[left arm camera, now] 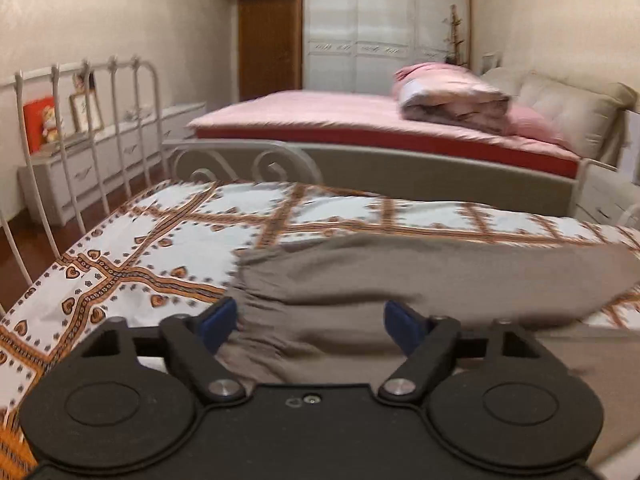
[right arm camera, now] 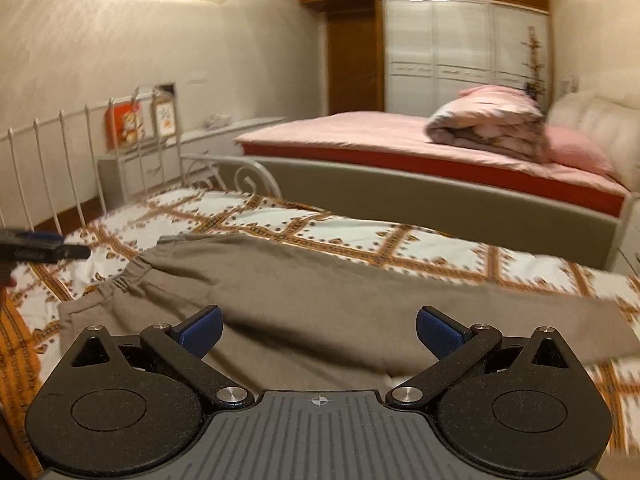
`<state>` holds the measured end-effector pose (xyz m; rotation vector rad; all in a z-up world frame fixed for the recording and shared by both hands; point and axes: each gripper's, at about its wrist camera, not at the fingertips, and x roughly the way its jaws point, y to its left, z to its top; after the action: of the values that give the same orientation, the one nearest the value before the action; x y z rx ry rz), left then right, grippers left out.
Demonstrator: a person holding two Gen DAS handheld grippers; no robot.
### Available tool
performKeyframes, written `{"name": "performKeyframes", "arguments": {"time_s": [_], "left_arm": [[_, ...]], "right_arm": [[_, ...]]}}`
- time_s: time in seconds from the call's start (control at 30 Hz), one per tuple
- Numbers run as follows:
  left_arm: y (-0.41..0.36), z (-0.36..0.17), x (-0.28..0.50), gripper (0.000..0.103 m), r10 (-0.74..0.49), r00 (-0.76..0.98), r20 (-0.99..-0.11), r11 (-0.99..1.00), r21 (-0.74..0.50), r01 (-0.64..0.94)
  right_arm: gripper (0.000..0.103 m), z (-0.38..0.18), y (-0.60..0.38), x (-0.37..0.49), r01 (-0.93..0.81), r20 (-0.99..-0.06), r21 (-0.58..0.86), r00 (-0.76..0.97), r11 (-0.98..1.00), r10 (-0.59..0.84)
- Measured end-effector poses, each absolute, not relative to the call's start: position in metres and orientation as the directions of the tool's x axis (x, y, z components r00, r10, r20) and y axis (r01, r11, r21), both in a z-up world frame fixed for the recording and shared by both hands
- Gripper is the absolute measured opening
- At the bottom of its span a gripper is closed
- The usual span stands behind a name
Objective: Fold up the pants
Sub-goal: 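Grasp the sweatpants waistband with the left gripper while the right gripper grasps the leg edge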
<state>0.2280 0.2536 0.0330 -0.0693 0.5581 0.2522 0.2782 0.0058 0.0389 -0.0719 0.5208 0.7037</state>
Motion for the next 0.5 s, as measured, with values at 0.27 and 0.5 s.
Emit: {"name": "performKeyframes", "arguments": {"time_s": [0.27, 0.5], "left_arm": [[0.36, -0.019, 0.336, 0.054, 0.178, 0.714, -0.677, 0.965, -0.021, -0.26], [0.394, -0.057, 0.396, 0.056, 0.124, 0.667, -0.735, 0.984, 0.003, -0.18]], "right_arm": [[0.064, 0.004, 0.089, 0.401, -0.702, -0.543, 0.073, 0.568, 0.709, 0.618], [0.065, -0.046, 0.149, 0.487, -0.745, -0.602, 0.024, 0.522, 0.667, 0.604]]}}
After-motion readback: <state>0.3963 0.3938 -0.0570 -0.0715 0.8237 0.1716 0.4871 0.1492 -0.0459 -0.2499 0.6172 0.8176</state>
